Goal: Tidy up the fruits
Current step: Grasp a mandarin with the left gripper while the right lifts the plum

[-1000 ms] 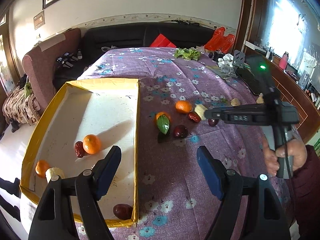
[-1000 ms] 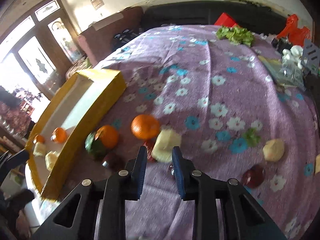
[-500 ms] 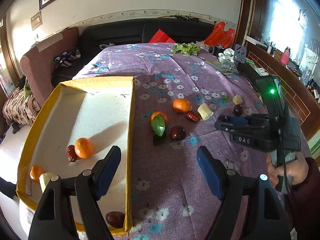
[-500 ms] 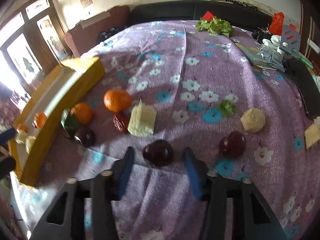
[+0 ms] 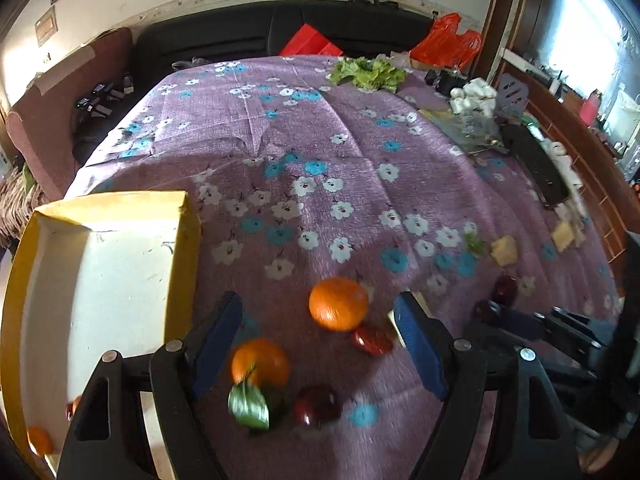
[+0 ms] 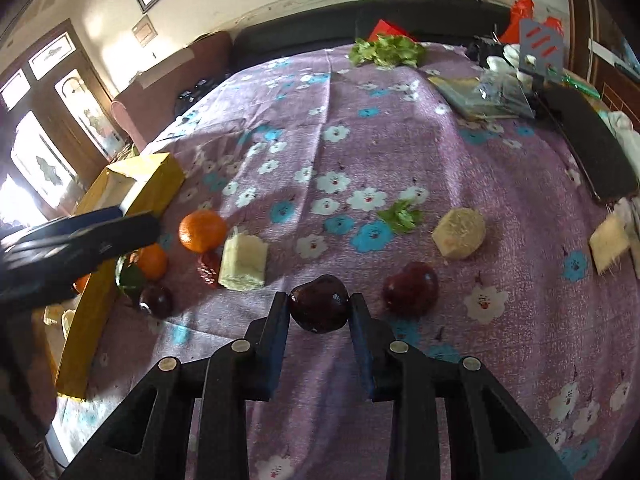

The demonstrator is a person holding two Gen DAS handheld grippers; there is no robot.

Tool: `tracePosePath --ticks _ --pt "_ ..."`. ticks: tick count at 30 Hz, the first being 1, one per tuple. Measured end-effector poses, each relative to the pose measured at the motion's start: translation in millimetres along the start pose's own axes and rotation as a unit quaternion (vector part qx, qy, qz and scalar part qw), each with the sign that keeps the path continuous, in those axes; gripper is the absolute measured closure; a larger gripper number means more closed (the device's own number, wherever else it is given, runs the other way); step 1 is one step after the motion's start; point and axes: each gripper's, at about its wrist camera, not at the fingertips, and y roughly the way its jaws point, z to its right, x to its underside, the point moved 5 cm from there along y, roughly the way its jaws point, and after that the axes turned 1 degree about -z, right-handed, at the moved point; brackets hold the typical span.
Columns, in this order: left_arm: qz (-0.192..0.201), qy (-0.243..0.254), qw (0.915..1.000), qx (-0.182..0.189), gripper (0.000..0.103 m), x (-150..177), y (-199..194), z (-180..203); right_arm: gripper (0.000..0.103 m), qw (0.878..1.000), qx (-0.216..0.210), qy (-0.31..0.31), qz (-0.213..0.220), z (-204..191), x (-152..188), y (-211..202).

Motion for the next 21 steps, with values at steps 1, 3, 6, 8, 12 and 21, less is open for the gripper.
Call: tracePosePath --ticks 1,3,6,8,12,21 --pt "-0.004 0.001 1.0000 -0.002 0.025 -1 5 1 0.070 1.000 -0.001 0.002 -0.001 1 0 0" --pt "-0.016 0.005 0.9999 0.002 0.029 0 17 4 0.070 1.000 -0.003 0.003 -0.002 1 -1 1" --pt "-0.026 0.006 0.9994 0.020 0.066 2 27 9 0.070 1.000 -0.004 0.005 0.001 2 -1 -2" --pt "-0.015 0.009 0.9998 0.006 0.066 4 27 11 0.070 1.000 -0.004 0.004 0.002 3 -2 -2" --pt "-0.003 0.007 1.0000 0.006 0.067 11 20 14 0.070 1.000 0.000 0.004 0.004 3 -2 -2" --pt "0.057 -0.047 0.9955 0.059 0.067 29 -57 -11 0.070 0.999 -0.007 0.003 0.033 -1 -5 -15"
